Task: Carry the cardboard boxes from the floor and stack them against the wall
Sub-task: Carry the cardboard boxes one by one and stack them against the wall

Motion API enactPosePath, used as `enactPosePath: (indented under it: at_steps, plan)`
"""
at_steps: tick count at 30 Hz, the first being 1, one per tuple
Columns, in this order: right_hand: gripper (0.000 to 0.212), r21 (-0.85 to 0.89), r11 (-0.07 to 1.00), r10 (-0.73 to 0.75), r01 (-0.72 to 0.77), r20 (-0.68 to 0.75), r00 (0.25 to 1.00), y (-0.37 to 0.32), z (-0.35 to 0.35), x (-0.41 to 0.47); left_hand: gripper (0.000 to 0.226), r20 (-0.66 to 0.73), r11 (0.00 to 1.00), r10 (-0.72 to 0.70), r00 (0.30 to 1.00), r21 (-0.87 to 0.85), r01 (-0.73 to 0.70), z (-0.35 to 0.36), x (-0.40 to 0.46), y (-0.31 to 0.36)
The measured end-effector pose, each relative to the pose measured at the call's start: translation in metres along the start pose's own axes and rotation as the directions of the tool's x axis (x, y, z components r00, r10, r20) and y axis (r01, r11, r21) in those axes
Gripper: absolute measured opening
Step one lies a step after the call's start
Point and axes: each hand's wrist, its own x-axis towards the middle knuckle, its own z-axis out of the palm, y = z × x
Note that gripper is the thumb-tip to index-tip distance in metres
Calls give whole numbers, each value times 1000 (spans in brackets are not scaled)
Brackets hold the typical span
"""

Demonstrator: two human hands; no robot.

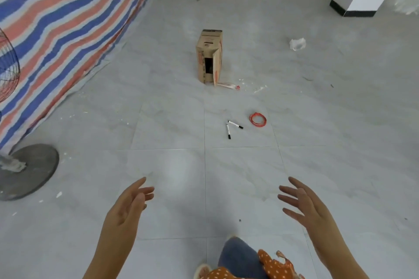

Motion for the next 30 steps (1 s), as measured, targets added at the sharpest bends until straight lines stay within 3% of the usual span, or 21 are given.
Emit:
enactPosePath:
  at_steps: [7,13,22,27,30]
  plan:
    - [40,27,999,-18,20,-49,999,-40,39,163,34,-163,999,-14,987,-46,7,21,153,0]
    - [28,58,994,-87,93,-93,992,-102,75,333,28,-322,993,-7,947,-115,-32,58,307,30]
    - [30,0,994,-107,107,-76,991,-182,149,542,30,-314,989,-91,945,-139,49,75,510,35]
    - [28,62,998,-13,23,-151,988,-196,203,625,29,-205,988,-130,970,-106,110,68,653,45]
    - [29,73,997,2,11,-181,984,-229,234,672,28,-112,997,-53,992,-68,46,68,749,83]
